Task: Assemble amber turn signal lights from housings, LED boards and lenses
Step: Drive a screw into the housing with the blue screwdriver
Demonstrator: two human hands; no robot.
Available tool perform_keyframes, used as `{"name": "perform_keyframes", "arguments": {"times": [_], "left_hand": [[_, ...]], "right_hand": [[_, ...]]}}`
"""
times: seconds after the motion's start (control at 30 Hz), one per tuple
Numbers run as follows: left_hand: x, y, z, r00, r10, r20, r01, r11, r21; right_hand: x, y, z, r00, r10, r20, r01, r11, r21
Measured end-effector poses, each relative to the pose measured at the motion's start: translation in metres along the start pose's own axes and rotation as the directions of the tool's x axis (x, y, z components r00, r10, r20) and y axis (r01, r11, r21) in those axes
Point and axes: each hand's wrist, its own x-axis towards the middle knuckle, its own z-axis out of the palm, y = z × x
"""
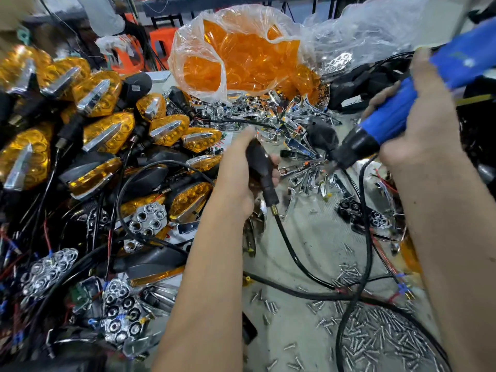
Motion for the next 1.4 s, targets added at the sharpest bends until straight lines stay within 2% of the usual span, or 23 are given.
{"name": "perform_keyframes", "arguments": {"times": [0.03, 0.1, 0.2, 0.3, 0.43, 0.6, 0.63, 0.67, 0.73, 0.77, 0.8, 0.87, 0.9, 0.93, 1.03, 1.1, 1.2, 1.27, 1.33, 1.4], "left_hand": [[-0.001, 0.0, 0.0, 1.0, -0.017, -0.01, 0.017, 1.0, -0.002], [-0.001, 0.002, -0.002, 0.999, -0.032, -0.025, 0.032, 0.999, 0.009], [-0.004, 0.005, -0.004, 0.998, -0.058, -0.007, 0.058, 0.997, -0.045], [-0.005, 0.006, -0.005, 0.999, -0.026, 0.034, 0.027, 0.999, -0.032], [-0.008, 0.006, -0.004, 0.993, 0.036, 0.116, -0.028, 0.997, -0.069], [-0.004, 0.004, -0.002, 0.992, 0.032, 0.123, -0.019, 0.994, -0.109], [-0.003, 0.003, 0.0, 0.992, 0.043, 0.119, -0.03, 0.994, -0.107], [-0.002, 0.003, 0.002, 0.991, 0.061, 0.118, -0.049, 0.993, -0.103], [-0.003, 0.003, 0.005, 0.986, 0.109, 0.125, -0.1, 0.992, -0.072], [-0.004, 0.003, 0.007, 0.984, 0.129, 0.125, -0.122, 0.991, -0.056], [-0.008, 0.005, 0.008, 0.982, 0.147, 0.115, -0.141, 0.988, -0.055], [-0.014, 0.009, 0.01, 0.981, 0.16, 0.109, -0.151, 0.985, -0.085], [-0.018, 0.012, 0.008, 0.981, 0.16, 0.111, -0.151, 0.985, -0.087], [-0.022, 0.013, 0.007, 0.983, 0.141, 0.117, -0.134, 0.988, -0.072], [-0.041, 0.012, 0.001, 0.97, 0.03, 0.242, -0.03, 1.0, -0.004], [-0.051, 0.018, -0.008, 0.965, 0.008, 0.261, -0.009, 1.0, 0.001], [-0.064, 0.047, -0.035, 0.984, 0.122, 0.133, -0.129, 0.991, 0.045], [-0.076, 0.077, -0.061, 0.973, 0.23, 0.028, -0.232, 0.957, 0.173], [-0.089, 0.108, -0.092, 0.918, 0.382, -0.109, -0.302, 0.849, 0.434], [-0.1, 0.133, -0.123, 0.797, 0.56, -0.228, -0.253, 0.651, 0.716]], "right_hand": [[0.002, 0.001, 0.0, 0.999, 0.037, -0.009, -0.038, 0.996, -0.081], [0.005, 0.008, -0.004, 0.995, 0.1, -0.011, -0.097, 0.916, -0.39], [0.007, 0.024, -0.008, 0.996, 0.094, -0.004, -0.072, 0.735, -0.674], [0.001, 0.04, -0.008, 0.998, -0.003, 0.061, 0.056, 0.464, -0.884], [-0.007, 0.05, -0.011, 0.957, -0.176, 0.23, 0.235, 0.006, -0.972], [-0.015, 0.047, 0.004, 0.895, -0.223, 0.386, 0.29, -0.366, -0.884], [-0.017, 0.046, 0.008, 0.877, -0.217, 0.428, 0.339, -0.353, -0.872], [-0.02, 0.044, 0.013, 0.88, -0.157, 0.448, 0.404, -0.248, -0.88], [-0.032, 0.045, 0.022, 0.891, 0.119, 0.438, 0.434, 0.056, -0.899], [-0.039, 0.049, 0.024, 0.862, 0.244, 0.444, 0.434, 0.096, -0.896], [-0.043, 0.054, 0.025, 0.827, 0.302, 0.475, 0.474, 0.082, -0.877], [-0.042, 0.061, 0.024, 0.805, 0.245, 0.541, 0.549, 0.038, -0.835], [-0.043, 0.061, 0.026, 0.802, 0.205, 0.561, 0.563, 0.055, -0.825], [-0.043, 0.06, 0.026, 0.809, 0.168, 0.563, 0.55, 0.121, -0.826], [-0.049, 0.056, 0.039, 0.87, 0.063, 0.489, 0.395, 0.503, -0.769], [-0.054, 0.06, 0.061, 0.897, 0.065, 0.438, 0.28, 0.684, -0.674], [-0.052, 0.07, 0.107, 0.895, 0.089, 0.438, 0.186, 0.816, -0.547], [-0.054, 0.084, 0.14, 0.866, 0.158, 0.474, 0.122, 0.854, -0.507], [-0.063, 0.103, 0.172, 0.824, 0.215, 0.524, 0.09, 0.863, -0.497], [-0.077, 0.122, 0.202, 0.778, 0.215, 0.59, 0.1, 0.885, -0.455]]}}
